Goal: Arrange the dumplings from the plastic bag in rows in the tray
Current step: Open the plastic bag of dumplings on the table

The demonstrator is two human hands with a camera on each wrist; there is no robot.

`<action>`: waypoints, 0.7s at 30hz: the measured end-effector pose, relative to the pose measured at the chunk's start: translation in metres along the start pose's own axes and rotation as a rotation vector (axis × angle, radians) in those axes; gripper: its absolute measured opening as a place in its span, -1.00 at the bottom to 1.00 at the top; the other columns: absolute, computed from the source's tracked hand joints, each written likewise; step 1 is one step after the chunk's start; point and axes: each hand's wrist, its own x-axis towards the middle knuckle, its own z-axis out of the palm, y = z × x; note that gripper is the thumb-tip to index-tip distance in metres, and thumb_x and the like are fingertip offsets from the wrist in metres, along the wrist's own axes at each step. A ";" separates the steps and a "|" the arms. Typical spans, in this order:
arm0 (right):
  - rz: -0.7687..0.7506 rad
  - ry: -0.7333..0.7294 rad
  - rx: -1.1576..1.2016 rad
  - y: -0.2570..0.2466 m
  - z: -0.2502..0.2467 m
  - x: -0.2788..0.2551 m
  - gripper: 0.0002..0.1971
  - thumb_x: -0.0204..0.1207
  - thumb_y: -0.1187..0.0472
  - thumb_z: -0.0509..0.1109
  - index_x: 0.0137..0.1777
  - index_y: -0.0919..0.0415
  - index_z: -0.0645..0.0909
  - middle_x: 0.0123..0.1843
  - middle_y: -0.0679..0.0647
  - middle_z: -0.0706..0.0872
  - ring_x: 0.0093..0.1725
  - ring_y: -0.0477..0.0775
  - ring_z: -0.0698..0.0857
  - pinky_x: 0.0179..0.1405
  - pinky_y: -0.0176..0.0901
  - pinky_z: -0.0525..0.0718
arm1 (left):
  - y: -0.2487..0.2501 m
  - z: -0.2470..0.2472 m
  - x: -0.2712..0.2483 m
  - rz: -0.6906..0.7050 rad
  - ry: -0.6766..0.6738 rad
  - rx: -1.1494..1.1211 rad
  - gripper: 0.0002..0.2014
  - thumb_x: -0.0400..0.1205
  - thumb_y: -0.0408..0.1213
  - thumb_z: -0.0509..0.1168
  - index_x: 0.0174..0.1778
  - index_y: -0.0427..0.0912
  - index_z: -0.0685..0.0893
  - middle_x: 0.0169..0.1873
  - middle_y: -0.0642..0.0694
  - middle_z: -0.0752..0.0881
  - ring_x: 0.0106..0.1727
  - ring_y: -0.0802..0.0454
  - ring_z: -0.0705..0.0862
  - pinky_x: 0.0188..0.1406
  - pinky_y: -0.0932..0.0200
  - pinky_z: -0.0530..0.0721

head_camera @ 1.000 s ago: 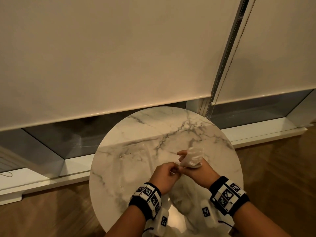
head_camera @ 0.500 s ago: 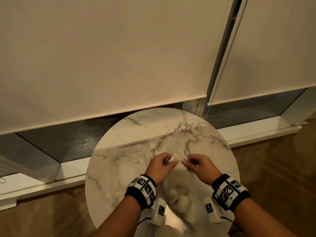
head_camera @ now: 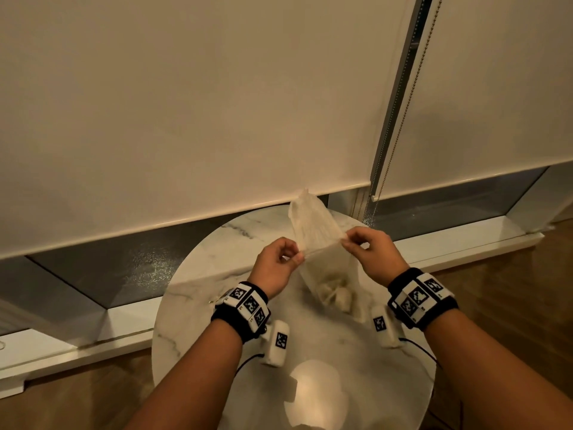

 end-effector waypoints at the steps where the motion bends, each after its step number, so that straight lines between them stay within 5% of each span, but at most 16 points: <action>1: -0.003 0.006 -0.003 0.001 0.001 -0.002 -0.94 0.59 0.25 0.46 -0.11 0.18 0.73 -0.19 -0.01 0.76 -0.14 -0.07 0.67 -0.07 -0.28 0.61 | 0.002 0.002 -0.002 -0.006 -0.013 -0.012 -0.90 0.60 -0.29 0.48 -0.06 -0.05 0.69 -0.18 -0.06 0.72 -0.21 0.03 0.64 -0.06 0.09 0.67; 4: 0.023 -0.039 -0.033 0.010 0.012 -0.015 -0.94 0.61 0.25 0.44 -0.06 0.10 0.72 -0.12 -0.11 0.74 -0.07 -0.15 0.66 0.02 -0.24 0.63 | -0.004 0.010 -0.016 -0.082 -0.087 -0.039 -0.80 0.58 -0.32 0.50 0.10 -0.18 0.72 -0.16 -0.07 0.76 -0.24 0.11 0.68 -0.14 0.23 0.69; 8: 0.069 -0.150 -0.168 0.039 0.035 -0.047 -0.81 0.53 0.22 0.48 0.05 -0.09 0.68 0.06 -0.08 0.69 0.07 -0.10 0.61 0.23 -0.02 0.61 | -0.028 0.024 -0.041 -0.164 -0.217 -0.019 -0.82 0.52 -0.22 0.55 0.02 -0.11 0.82 -0.06 -0.06 0.86 0.03 0.01 0.82 0.14 -0.04 0.76; 10: 0.100 -0.178 -0.138 0.045 0.046 -0.068 -0.63 0.39 0.07 0.55 0.16 -0.25 0.58 0.16 -0.11 0.59 0.15 -0.11 0.56 0.26 -0.14 0.59 | -0.033 0.031 -0.055 -0.206 -0.229 -0.034 -0.77 0.48 -0.16 0.56 0.05 -0.04 0.83 -0.05 -0.01 0.87 0.05 0.04 0.82 0.18 -0.09 0.77; 14: 0.094 -0.211 0.027 0.032 0.063 -0.097 -0.35 0.34 0.05 0.61 0.39 -0.29 0.43 0.17 -0.19 0.44 0.03 -0.20 0.58 -0.09 -0.43 0.57 | -0.031 0.035 -0.070 -0.179 -0.243 -0.027 -0.82 0.44 -0.16 0.48 -0.08 -0.07 0.82 -0.22 0.00 0.85 -0.15 0.07 0.80 -0.15 0.00 0.78; 17: 0.009 -0.203 0.092 0.025 0.068 -0.100 -0.51 0.41 0.07 0.60 0.31 -0.20 0.56 0.12 -0.28 0.59 0.03 -0.13 0.63 -0.17 -0.45 0.56 | -0.020 0.031 -0.077 -0.170 -0.266 -0.065 -0.86 0.50 -0.36 0.39 -0.10 -0.12 0.83 -0.34 0.08 0.80 -0.28 0.20 0.71 -0.32 0.28 0.62; 21: -0.025 -0.177 0.126 0.013 0.065 -0.099 -0.80 0.51 0.11 0.54 0.10 -0.13 0.73 -0.03 -0.19 0.73 -0.05 -0.10 0.69 -0.17 -0.40 0.59 | -0.011 0.015 -0.083 -0.161 -0.300 -0.154 -0.77 0.51 -0.19 0.36 -0.01 -0.12 0.85 -0.14 -0.10 0.86 -0.12 0.00 0.79 -0.22 0.18 0.63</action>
